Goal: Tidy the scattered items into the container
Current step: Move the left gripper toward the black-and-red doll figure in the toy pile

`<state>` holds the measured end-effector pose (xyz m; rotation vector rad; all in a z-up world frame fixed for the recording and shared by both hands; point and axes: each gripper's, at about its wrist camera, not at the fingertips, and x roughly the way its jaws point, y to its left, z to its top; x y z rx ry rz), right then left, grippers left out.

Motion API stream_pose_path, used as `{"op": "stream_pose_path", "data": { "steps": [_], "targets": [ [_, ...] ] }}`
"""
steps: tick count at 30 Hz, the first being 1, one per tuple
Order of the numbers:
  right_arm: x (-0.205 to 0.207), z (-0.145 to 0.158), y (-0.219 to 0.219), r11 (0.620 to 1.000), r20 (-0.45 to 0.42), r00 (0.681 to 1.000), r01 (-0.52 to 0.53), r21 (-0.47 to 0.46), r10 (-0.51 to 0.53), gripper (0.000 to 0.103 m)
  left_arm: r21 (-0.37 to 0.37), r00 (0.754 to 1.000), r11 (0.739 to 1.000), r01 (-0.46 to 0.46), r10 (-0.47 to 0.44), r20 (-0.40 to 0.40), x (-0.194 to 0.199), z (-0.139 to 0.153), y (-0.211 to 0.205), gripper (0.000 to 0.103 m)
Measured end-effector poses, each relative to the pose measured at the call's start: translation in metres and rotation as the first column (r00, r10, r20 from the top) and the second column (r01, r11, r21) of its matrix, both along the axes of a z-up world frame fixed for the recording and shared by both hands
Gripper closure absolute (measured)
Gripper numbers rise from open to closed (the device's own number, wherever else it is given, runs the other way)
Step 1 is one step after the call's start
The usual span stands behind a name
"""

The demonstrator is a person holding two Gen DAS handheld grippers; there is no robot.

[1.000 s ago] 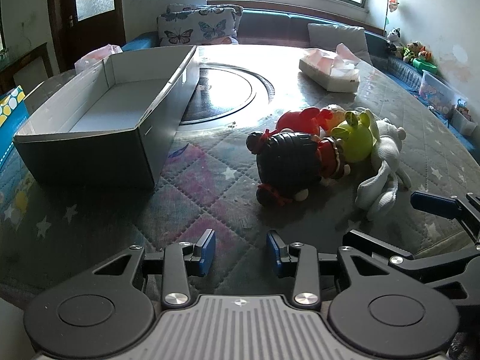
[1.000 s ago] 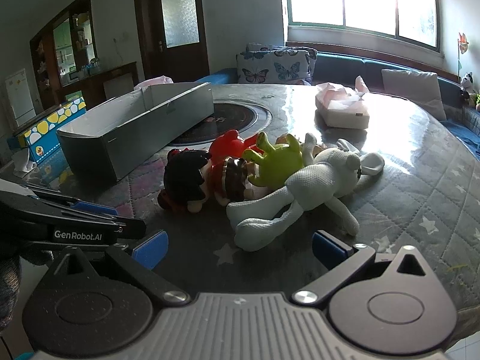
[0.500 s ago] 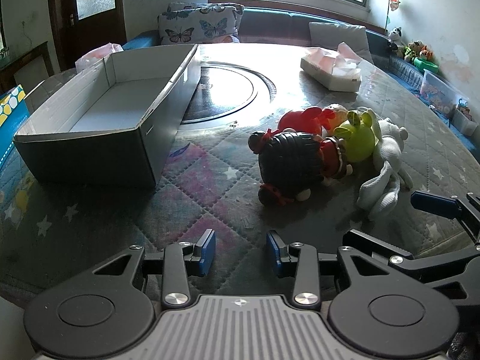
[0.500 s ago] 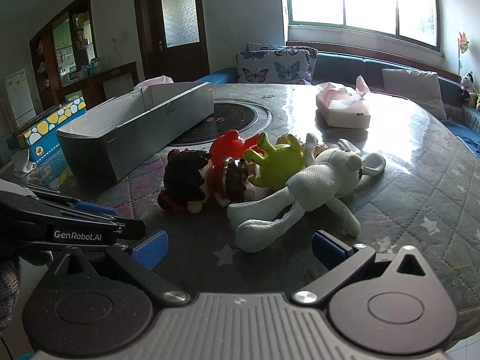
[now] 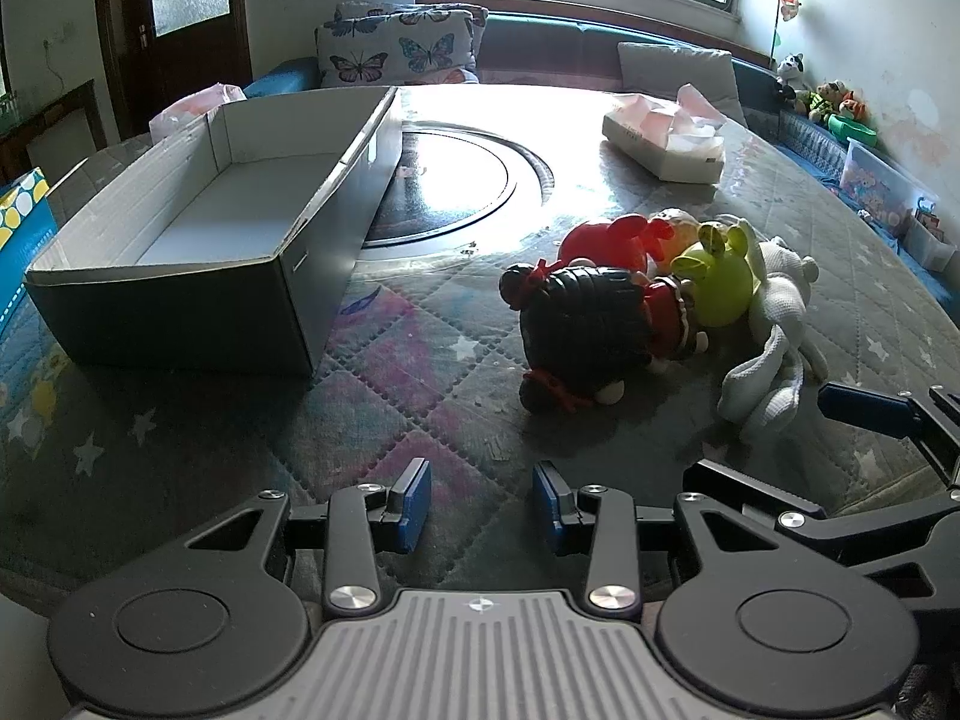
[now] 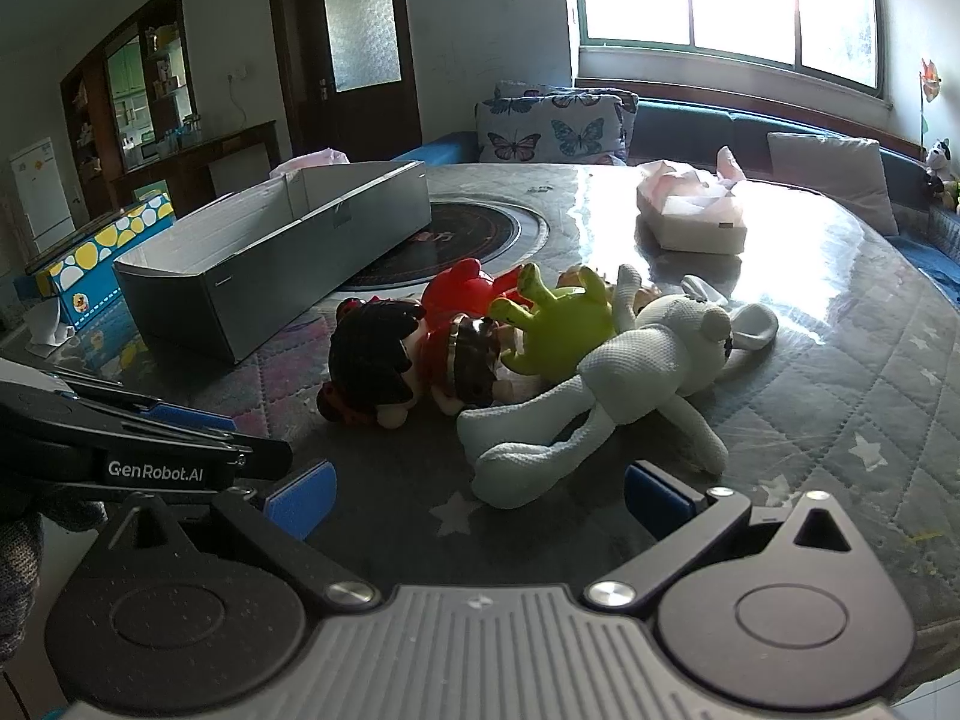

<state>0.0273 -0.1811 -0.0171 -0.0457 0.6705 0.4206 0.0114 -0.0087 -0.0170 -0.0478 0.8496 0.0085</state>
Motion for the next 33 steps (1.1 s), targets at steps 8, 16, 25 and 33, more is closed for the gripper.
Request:
{"op": "stream_pose_path", "data": {
  "steps": [8, 16, 25, 33],
  "targets": [
    [0.001, 0.001, 0.0, 1.0, 0.004, 1.0, -0.001, -0.003, 0.001, 0.0, -0.004, 1.0, 1.0, 0.001, -0.001, -0.005, 0.003, 0.0, 0.001, 0.063],
    [0.003, 0.003, 0.002, 1.0, 0.012, 1.0, -0.01, -0.003, 0.01, 0.0, -0.019, 1.0, 1.0, 0.003, -0.003, -0.011, 0.005, 0.002, 0.005, 0.063],
    [0.006, 0.006, 0.005, 1.0, 0.025, 1.0, -0.019, -0.011, 0.019, 0.0, -0.036, 1.0, 0.999, 0.007, -0.007, -0.018, 0.009, 0.004, 0.009, 0.063],
    [0.007, 0.009, 0.012, 0.999, 0.042, 0.998, -0.049, -0.016, 0.05, 0.0, -0.05, 1.0, 0.999, -0.004, 0.003, -0.016, 0.012, 0.007, 0.018, 0.063]
  ]
}}
